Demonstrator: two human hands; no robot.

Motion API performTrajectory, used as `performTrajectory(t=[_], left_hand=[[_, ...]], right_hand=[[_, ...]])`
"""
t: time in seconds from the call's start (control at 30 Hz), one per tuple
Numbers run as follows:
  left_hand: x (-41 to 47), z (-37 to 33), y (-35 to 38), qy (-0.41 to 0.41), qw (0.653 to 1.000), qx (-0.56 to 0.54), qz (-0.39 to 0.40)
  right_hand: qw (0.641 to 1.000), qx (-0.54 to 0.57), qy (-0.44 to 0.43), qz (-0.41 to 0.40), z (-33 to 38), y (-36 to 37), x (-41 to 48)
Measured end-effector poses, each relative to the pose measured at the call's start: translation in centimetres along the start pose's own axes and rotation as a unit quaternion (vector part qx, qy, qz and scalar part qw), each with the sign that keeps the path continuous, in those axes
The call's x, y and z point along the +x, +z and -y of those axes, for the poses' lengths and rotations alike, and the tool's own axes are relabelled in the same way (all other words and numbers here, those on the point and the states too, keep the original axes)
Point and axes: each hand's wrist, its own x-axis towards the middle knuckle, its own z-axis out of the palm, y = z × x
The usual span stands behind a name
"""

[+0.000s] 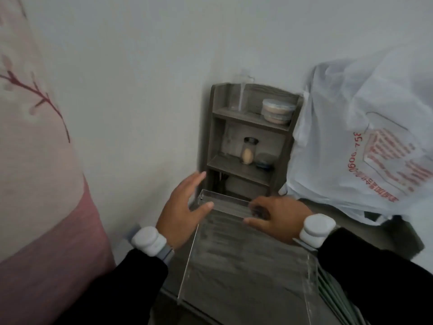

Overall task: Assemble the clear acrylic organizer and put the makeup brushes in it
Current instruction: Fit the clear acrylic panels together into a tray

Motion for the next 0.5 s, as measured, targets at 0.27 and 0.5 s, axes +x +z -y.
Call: performTrajectory(t=[0.27,0.5], left_hand=[[-3.0,-1.3,-0.1,0.058,0.992,0.052,0.102],[-6.3,-0.7,0.1,0.043,0.991,0.045,0.119]], right_hand=[[0.986,0.116,-0.066,-0.099,0.6,2.4,-6.0],[0.969,0.099,-0.024,-0.226,4.6,7.0,-9.5]])
